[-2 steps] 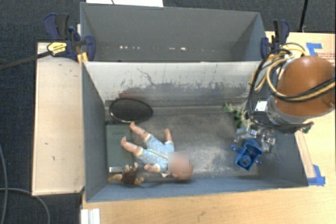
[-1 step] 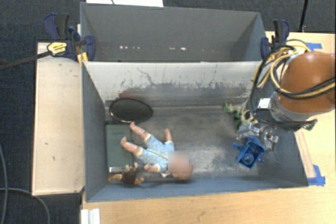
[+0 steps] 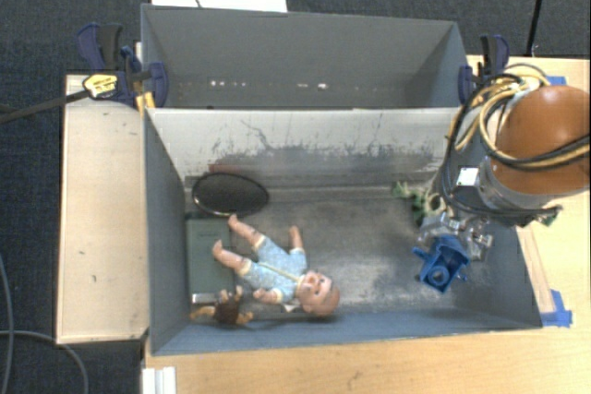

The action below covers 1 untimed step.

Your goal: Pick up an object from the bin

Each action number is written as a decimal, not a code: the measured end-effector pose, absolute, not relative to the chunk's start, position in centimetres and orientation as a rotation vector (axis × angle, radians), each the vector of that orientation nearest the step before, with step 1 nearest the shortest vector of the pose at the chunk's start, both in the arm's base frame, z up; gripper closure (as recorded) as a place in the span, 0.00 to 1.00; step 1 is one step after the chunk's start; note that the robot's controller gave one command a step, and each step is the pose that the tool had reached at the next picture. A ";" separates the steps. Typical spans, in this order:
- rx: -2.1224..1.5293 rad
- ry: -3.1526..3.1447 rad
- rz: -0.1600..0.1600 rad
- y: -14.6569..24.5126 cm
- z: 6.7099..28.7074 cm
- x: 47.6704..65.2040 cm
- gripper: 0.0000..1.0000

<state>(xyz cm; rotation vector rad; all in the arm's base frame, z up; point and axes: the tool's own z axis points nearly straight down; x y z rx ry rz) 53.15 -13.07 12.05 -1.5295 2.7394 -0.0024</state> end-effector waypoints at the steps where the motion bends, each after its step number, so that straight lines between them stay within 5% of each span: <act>1: -1.527 2.739 -0.004 -13.1 12.5 53.2 1.00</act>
Offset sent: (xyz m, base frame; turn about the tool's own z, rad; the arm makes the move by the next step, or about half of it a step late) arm 0.0002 0.0000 0.0645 0.0000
